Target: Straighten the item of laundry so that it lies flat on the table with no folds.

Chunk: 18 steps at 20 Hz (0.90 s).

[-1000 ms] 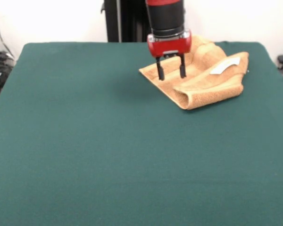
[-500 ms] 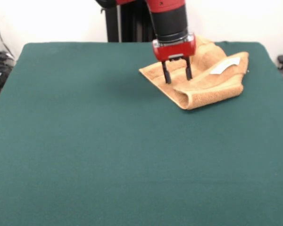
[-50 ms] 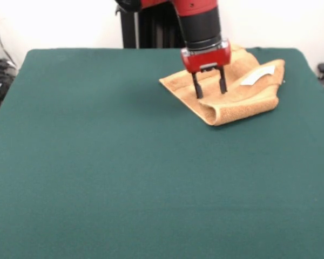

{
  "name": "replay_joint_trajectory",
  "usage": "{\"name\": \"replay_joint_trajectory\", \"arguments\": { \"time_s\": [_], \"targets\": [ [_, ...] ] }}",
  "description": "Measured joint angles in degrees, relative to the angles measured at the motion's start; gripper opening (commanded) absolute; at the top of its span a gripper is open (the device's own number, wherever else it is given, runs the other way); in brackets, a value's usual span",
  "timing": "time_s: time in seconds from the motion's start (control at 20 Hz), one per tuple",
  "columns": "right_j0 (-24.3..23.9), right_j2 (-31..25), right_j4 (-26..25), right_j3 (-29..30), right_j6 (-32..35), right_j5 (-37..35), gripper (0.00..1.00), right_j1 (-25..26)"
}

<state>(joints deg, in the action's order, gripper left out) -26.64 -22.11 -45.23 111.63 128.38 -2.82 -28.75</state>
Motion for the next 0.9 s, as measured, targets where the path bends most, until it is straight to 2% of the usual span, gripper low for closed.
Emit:
{"name": "replay_joint_trajectory", "arguments": {
  "time_s": [0.5, 0.9],
  "targets": [
    [7.13, 5.04, -0.3, -1.29, 0.0, 5.03, 1.0, -1.63],
    [10.46, 8.72, -0.3, -2.53, 0.0, 6.71, 1.0, -4.12]
  ]
}}
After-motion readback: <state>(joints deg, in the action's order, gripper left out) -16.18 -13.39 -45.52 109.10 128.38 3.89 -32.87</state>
